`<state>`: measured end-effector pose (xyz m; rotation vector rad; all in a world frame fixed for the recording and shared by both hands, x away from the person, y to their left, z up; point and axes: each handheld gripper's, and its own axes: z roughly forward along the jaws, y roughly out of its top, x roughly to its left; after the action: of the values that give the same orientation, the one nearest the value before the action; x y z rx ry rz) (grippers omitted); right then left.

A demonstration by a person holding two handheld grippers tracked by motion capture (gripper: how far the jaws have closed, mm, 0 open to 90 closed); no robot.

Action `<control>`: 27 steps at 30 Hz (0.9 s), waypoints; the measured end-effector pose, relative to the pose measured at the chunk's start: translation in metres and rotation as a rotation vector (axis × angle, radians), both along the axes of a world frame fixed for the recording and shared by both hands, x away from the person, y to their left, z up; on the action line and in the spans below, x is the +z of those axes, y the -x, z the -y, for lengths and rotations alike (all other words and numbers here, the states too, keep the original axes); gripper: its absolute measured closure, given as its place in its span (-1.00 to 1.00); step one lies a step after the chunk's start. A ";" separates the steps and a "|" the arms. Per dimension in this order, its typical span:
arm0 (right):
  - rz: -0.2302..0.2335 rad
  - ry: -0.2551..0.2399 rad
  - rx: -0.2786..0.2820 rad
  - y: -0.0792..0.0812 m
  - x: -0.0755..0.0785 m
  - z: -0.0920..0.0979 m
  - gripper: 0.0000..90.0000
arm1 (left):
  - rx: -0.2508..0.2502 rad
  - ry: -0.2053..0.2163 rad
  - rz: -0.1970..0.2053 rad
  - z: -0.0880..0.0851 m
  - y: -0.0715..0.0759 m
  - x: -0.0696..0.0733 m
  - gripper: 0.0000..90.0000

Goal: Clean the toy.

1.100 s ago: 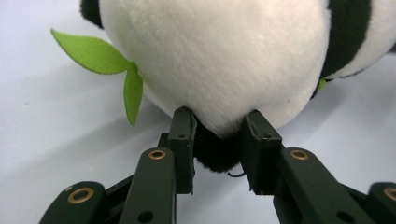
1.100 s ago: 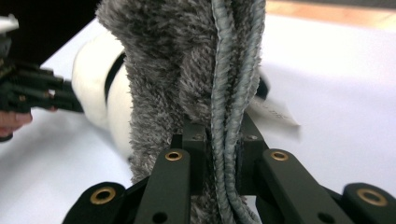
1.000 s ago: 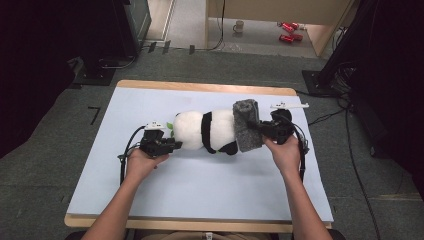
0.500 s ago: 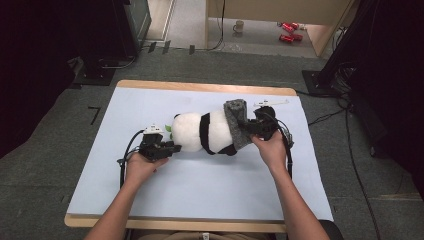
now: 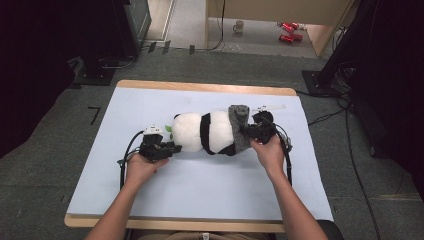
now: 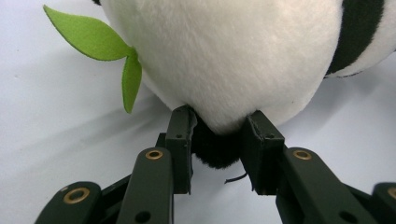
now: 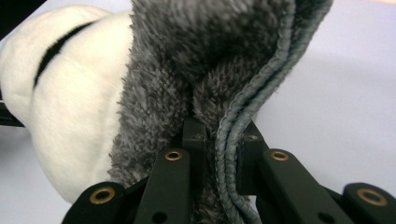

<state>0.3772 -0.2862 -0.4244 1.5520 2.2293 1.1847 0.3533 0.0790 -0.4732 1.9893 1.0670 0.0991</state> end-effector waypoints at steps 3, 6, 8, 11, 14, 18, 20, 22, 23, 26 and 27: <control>-0.020 -0.011 -0.005 0.000 -0.005 0.000 0.78 | 0.001 0.001 -0.003 0.000 0.000 0.000 0.49; -0.041 0.007 -0.010 0.000 -0.010 0.000 0.78 | 0.001 0.000 -0.005 0.000 -0.001 0.000 0.49; -0.062 0.012 -0.013 -0.001 -0.016 -0.001 0.78 | 0.000 -0.001 -0.007 0.000 -0.001 -0.001 0.49; -0.102 0.028 -0.011 -0.002 -0.022 -0.002 0.78 | -0.004 -0.007 -0.010 0.000 -0.002 -0.001 0.48; -0.125 0.029 -0.010 -0.004 -0.028 -0.003 0.78 | -0.004 -0.008 -0.013 0.001 -0.003 0.000 0.48; -0.170 0.047 -0.006 -0.005 -0.039 -0.004 0.78 | -0.010 -0.011 -0.017 0.000 -0.004 0.001 0.48; -0.173 0.039 -0.006 -0.006 -0.038 0.000 0.78 | -0.013 -0.006 -0.017 0.000 -0.005 0.001 0.48; -0.170 0.037 -0.023 -0.006 -0.035 0.007 0.77 | -0.013 -0.003 -0.018 0.000 -0.006 0.001 0.48; -0.169 0.035 -0.029 -0.006 -0.033 0.009 0.77 | -0.012 0.000 -0.021 0.000 -0.006 0.002 0.48; -0.147 0.030 -0.052 -0.005 -0.027 0.019 0.77 | -0.010 0.008 -0.023 0.000 -0.007 0.002 0.47; -0.132 0.021 -0.060 -0.004 -0.023 0.022 0.77 | -0.010 0.007 -0.023 0.000 -0.007 0.002 0.47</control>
<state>0.3813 -0.3082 -0.4474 1.7228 2.2488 1.0689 0.3605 0.0792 -0.4714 1.9936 1.0709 0.0669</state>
